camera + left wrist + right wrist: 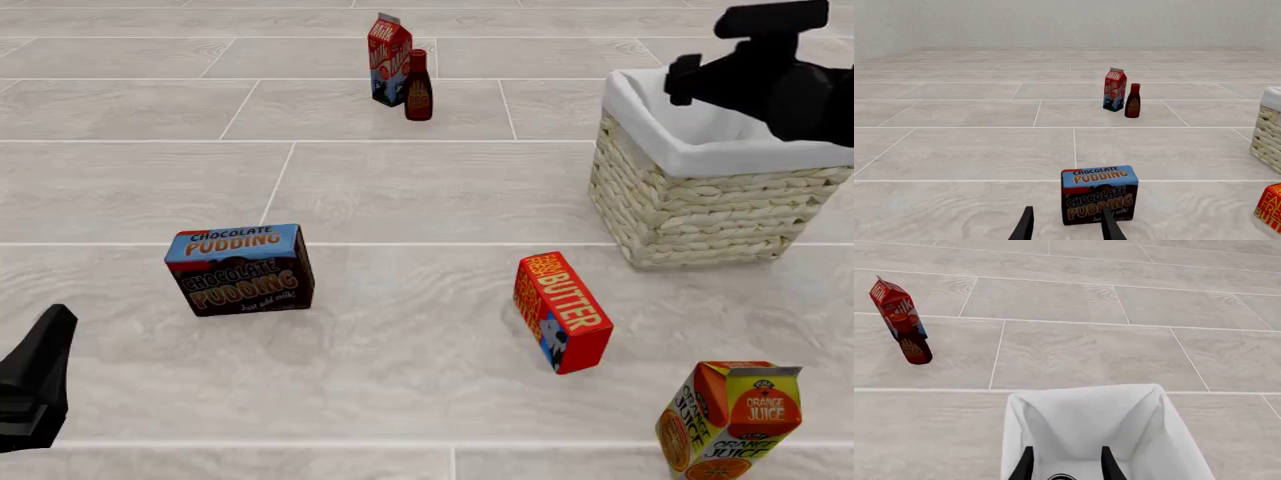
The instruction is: Pick the tomato sauce and place it in the basket.
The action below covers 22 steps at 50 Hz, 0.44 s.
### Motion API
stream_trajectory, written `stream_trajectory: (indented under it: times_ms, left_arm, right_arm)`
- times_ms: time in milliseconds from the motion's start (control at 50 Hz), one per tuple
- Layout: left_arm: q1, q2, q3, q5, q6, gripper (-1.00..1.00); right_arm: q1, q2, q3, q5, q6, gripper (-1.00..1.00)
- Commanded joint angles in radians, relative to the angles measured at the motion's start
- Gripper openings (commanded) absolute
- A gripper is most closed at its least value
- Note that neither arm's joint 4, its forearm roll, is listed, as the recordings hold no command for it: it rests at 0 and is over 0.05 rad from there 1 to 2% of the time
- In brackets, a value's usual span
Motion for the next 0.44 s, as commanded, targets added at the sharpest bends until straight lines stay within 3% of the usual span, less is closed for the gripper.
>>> stream_trajectory:
  times_ms: [20,440]
  left_arm:
    - [0.0,0.0,0.0,0.0,0.0,1.0]
    - [0.0,0.0,0.0,0.0,0.0,1.0]
  right_arm:
    - [0.027,-0.014,0.003,0.0,-0.004,1.0]
    - [0.082,-0.048,0.024,0.001,-0.02,1.0]
